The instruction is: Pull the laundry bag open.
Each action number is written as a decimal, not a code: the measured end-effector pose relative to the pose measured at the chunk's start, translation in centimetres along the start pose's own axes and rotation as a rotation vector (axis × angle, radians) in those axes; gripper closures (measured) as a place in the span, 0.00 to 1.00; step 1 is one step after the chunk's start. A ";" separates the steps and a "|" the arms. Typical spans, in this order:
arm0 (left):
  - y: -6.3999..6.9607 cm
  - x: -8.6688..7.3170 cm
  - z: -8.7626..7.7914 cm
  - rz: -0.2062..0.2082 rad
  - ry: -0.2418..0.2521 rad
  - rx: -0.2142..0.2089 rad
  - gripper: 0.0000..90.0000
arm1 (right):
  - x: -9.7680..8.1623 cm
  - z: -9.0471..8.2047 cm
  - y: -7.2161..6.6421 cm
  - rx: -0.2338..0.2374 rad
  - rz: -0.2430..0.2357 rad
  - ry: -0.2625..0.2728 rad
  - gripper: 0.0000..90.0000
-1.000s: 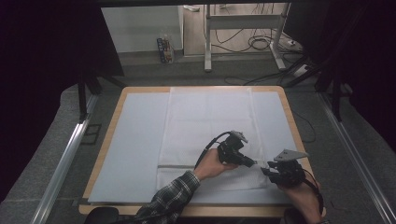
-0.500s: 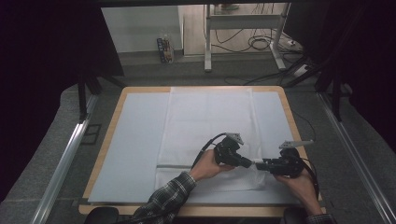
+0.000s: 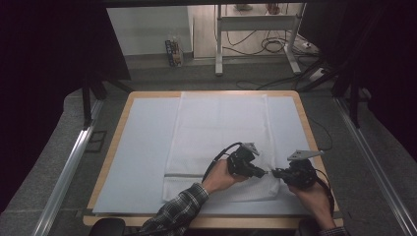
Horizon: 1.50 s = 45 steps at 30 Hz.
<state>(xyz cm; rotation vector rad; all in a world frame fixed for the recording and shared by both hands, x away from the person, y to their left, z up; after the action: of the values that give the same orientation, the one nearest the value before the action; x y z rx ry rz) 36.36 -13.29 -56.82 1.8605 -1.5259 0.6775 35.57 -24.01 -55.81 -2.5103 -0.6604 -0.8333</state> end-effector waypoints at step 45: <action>-0.8 -4.6 -4.0 -0.015 -0.084 0.091 0.97 | -1.0 0.3 1.0 -0.106 -0.013 -0.042 0.96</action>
<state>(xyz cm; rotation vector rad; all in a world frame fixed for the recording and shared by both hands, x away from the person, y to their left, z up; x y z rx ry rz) 36.21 -7.23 -57.64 1.9890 -1.5552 0.6800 35.55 -24.96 -56.90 -2.6281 -0.6633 -0.8426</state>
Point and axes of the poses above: each handheld gripper's, and its own axes: z roughly forward along the jaws, x roughly out of its top, y roughly to its right, the point moved 9 cm from there along z, roughly forward along the jaws, and after that the axes turned 11 degrees about z, right-handed, at the moved point
